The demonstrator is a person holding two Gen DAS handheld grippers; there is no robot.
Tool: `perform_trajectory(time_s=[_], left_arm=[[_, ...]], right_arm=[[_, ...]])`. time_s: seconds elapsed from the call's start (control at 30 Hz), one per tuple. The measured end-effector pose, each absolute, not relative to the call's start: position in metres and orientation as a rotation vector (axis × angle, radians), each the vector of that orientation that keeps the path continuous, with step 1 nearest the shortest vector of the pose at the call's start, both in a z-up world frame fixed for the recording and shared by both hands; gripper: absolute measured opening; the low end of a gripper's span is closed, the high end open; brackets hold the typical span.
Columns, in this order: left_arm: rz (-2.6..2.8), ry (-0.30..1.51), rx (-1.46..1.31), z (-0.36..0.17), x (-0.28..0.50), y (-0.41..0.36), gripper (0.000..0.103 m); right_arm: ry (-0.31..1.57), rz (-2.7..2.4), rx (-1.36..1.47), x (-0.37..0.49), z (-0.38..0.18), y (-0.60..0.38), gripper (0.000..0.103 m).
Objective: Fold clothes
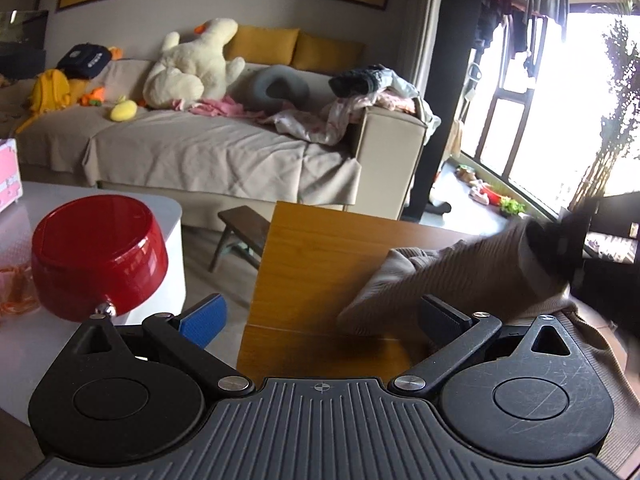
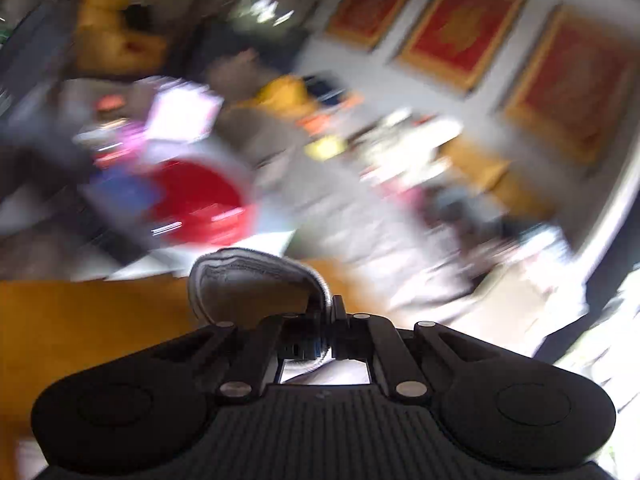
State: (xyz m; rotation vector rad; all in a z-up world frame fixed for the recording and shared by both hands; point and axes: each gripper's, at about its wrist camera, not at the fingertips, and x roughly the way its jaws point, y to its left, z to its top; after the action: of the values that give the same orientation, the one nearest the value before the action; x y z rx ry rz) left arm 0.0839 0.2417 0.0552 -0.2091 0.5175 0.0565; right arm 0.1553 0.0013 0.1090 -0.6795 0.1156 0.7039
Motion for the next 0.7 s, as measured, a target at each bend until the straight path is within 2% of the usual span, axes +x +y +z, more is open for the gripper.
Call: perform_trajectory(time_s=[0.1, 0.33, 0.43, 0.7], left_arm=[[0.023, 0.538, -0.214, 0.051, 0.095, 0.23, 0.103], [-0.106, 0.588, -0.182, 0.037, 0.118, 0.181, 0.103], [-0.148, 0.616, -0.154, 0.03, 0.127, 0.161, 0.103], [-0.222, 0.661, -0.099, 0.021, 0.144, 0.121, 0.103]], right_arm=[[0.036, 0.555, -0.693, 0.181, 0.145, -0.029, 0.004], [0.127, 0.356, -0.728, 0.215, 0.14, -0.107, 0.004], [0.206, 0.333, -0.756, 0.221, 0.111, -0.136, 0.011], [0.369, 0.302, -0.773, 0.23, 0.061, -0.205, 0.044]])
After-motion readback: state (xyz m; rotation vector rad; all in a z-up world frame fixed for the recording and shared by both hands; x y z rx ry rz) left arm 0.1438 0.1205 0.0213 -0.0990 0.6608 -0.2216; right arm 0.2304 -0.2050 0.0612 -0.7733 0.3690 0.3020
